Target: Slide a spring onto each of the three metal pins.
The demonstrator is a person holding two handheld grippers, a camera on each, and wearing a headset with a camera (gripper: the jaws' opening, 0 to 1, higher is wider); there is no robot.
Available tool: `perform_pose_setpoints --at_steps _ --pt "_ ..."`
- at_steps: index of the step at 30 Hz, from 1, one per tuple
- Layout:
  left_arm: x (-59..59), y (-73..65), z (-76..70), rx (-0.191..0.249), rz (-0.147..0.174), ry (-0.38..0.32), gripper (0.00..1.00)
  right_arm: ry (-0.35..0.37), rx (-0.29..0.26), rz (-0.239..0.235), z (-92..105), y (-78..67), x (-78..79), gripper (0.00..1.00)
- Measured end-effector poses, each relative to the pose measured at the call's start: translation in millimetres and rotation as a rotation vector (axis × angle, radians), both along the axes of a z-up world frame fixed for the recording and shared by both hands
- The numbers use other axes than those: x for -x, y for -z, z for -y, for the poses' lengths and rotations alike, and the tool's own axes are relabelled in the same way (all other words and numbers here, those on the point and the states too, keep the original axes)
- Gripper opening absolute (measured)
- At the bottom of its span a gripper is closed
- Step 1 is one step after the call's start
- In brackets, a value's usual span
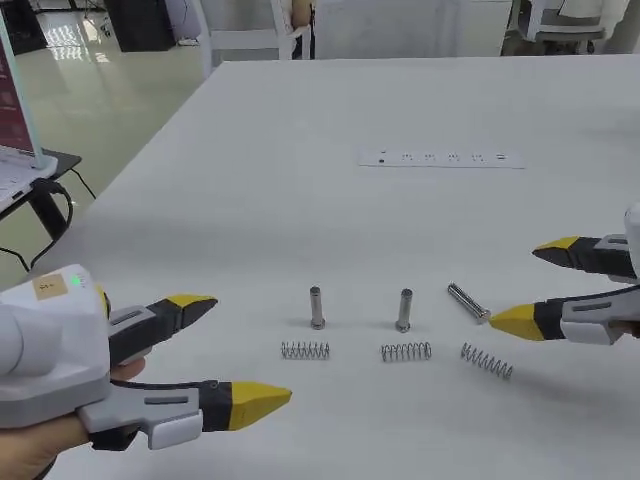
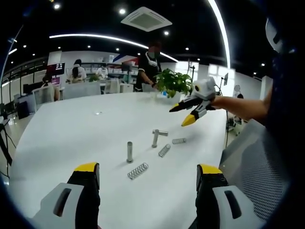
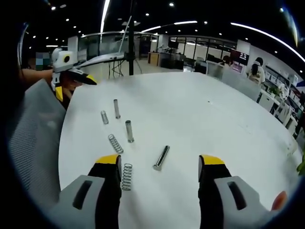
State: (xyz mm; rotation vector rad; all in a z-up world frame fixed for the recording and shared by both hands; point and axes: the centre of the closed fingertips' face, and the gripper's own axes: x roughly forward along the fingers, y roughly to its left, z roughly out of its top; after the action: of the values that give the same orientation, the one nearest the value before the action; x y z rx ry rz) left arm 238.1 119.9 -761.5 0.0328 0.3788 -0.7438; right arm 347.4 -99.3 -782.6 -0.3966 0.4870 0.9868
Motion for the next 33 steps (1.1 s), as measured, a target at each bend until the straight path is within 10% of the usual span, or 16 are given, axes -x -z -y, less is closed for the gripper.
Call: perform_pose_setpoints --at_steps 33 --pt "1.1 4.6 1.7 -0.002 -0.014 0.002 0.79 0.000 0.156 -0.043 -17.7 33.6 -27.3 0.47"
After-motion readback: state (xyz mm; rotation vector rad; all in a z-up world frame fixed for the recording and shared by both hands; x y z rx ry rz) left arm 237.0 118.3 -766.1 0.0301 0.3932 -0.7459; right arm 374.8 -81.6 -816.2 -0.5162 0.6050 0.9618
